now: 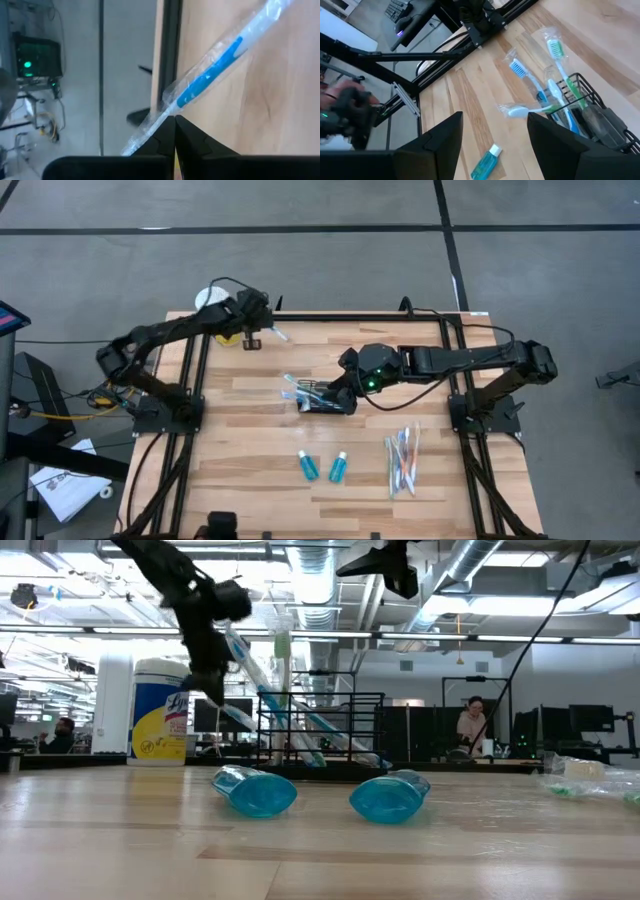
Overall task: Pick & Place toothbrushing station
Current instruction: Put the blue toothbrush into the mesh
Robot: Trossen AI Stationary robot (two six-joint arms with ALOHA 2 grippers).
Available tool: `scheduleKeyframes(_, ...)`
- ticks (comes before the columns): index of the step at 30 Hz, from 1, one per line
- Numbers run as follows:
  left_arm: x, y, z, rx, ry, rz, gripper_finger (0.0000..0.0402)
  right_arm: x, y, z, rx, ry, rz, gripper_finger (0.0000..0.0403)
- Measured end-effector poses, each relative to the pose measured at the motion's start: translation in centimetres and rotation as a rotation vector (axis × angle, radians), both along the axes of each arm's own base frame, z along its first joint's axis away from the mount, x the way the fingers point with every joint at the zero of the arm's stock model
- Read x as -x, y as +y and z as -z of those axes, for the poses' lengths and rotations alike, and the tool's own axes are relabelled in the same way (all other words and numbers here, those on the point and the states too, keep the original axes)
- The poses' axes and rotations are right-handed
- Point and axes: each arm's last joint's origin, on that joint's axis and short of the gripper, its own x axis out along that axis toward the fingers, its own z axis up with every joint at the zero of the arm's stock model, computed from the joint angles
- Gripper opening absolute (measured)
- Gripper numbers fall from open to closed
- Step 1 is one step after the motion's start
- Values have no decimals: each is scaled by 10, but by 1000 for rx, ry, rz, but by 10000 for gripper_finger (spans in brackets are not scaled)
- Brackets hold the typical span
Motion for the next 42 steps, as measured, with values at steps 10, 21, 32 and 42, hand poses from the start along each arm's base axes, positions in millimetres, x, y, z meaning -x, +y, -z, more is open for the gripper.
scheduleKeyframes(10, 9, -31, -62, -204, 106, 99, 0, -2, -1, -3, 18, -43, -6, 212)
scheduleKeyframes(21, -34, -67, -100, -378, 229, 259, 0, -2, -1, -4, 57, -51, -9, 212)
scheduleKeyframes(32, -70, -107, -109, -500, 311, 357, 0, -2, -1, -3, 84, -40, -26, 212)
scheduleKeyframes(42, -77, -134, -128, -566, 241, 369, 0, -1, -1, -2, 84, -30, -27, 212)
